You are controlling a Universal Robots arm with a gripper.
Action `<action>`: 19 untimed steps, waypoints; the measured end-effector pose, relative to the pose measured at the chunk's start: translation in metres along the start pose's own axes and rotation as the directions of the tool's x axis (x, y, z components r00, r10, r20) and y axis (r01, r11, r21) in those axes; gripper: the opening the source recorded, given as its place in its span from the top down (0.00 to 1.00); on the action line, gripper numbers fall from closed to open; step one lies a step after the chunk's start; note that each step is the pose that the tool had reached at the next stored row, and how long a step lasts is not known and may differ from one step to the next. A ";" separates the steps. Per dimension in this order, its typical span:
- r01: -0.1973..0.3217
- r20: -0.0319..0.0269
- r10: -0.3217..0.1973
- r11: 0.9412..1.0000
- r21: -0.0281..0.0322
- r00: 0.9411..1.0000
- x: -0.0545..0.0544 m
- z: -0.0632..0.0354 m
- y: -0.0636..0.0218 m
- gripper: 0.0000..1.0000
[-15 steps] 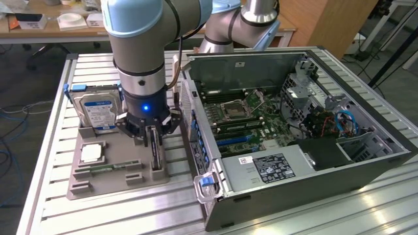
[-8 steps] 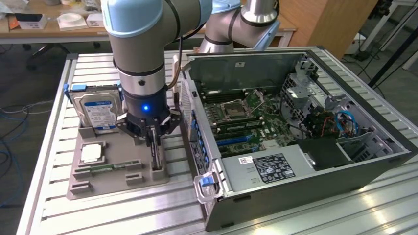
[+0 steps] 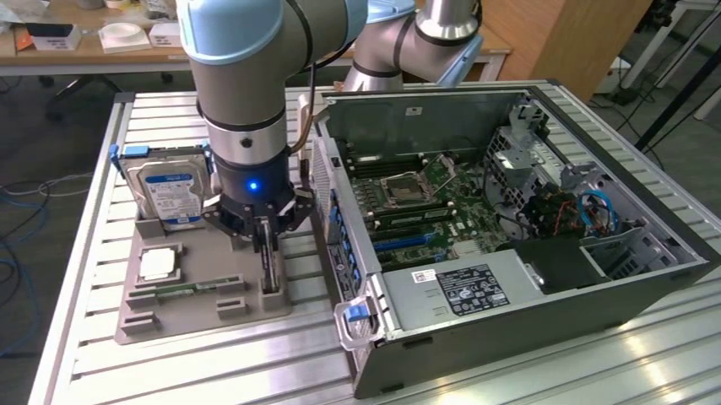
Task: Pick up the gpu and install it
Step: 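Pick up the gpu and move the gpu toward the slot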
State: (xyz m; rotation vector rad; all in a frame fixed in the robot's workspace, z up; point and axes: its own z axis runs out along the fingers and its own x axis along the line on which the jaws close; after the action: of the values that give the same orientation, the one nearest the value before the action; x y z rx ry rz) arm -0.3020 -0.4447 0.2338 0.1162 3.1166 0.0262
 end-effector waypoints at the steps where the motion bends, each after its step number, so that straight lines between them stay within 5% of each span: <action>1: 0.000 0.000 0.000 1.000 0.000 1.000 0.000 -0.0001 0.0000 0.69; 19: 0.000 0.000 0.000 1.000 0.000 1.000 0.000 0.0000 0.0000 0.74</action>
State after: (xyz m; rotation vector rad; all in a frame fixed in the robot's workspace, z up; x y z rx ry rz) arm -0.3020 -0.4447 0.2338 0.1162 3.1167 0.0261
